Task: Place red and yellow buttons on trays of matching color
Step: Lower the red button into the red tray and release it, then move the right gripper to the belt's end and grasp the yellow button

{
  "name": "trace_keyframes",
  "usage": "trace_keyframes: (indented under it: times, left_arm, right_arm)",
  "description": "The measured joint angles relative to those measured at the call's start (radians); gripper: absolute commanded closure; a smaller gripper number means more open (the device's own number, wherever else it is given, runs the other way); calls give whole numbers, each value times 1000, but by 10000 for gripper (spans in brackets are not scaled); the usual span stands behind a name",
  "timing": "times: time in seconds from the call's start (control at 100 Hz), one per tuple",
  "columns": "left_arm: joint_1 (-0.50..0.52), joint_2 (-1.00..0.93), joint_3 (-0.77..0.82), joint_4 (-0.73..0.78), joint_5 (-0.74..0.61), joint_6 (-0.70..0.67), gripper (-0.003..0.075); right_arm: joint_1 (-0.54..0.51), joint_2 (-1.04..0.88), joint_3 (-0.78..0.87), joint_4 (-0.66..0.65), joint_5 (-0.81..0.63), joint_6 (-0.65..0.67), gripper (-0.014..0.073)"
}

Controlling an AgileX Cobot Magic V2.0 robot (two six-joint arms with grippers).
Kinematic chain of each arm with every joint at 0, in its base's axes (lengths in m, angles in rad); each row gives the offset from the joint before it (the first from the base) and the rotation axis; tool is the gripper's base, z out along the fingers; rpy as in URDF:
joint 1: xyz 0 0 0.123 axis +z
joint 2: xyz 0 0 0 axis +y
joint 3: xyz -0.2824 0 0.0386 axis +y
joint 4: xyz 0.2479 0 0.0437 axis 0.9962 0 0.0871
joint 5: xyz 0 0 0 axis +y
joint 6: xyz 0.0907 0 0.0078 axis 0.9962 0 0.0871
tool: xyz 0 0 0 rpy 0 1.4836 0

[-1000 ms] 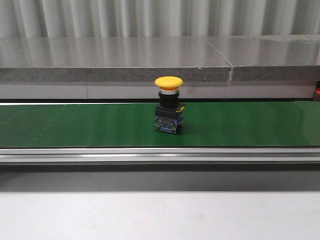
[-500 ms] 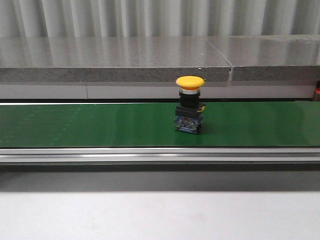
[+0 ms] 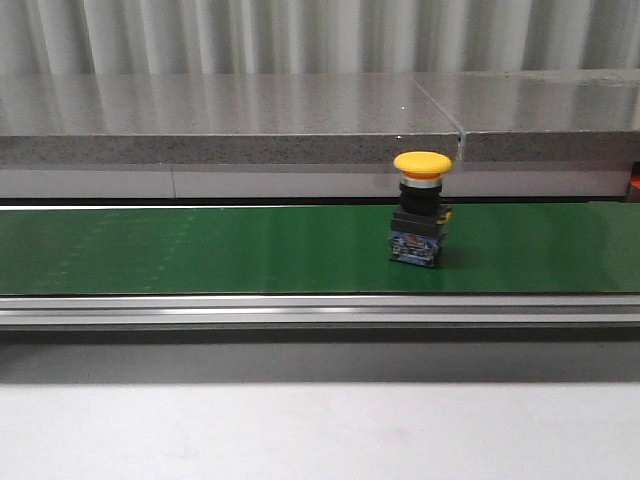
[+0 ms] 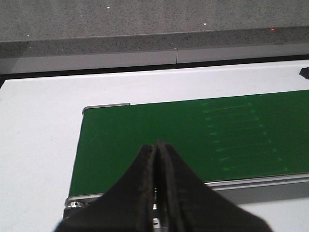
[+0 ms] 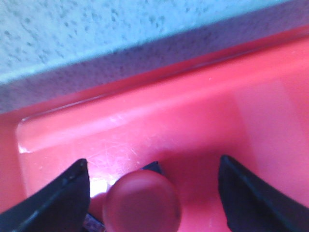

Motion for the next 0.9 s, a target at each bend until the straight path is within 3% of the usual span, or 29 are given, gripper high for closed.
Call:
trace_keyframes:
  times: [0.3, 0.58, 0.9]
  left_arm:
    - [0, 0, 0, 0, 0, 0, 740]
    - [0, 0, 0, 0, 0, 0, 740]
    - [0, 0, 0, 0, 0, 0, 740]
  right_arm:
    - [4, -180, -2, 0, 55, -11, 39]
    - [90, -362, 12, 0, 200, -58, 39]
    - [217, -667, 326, 2, 250, -109, 43]
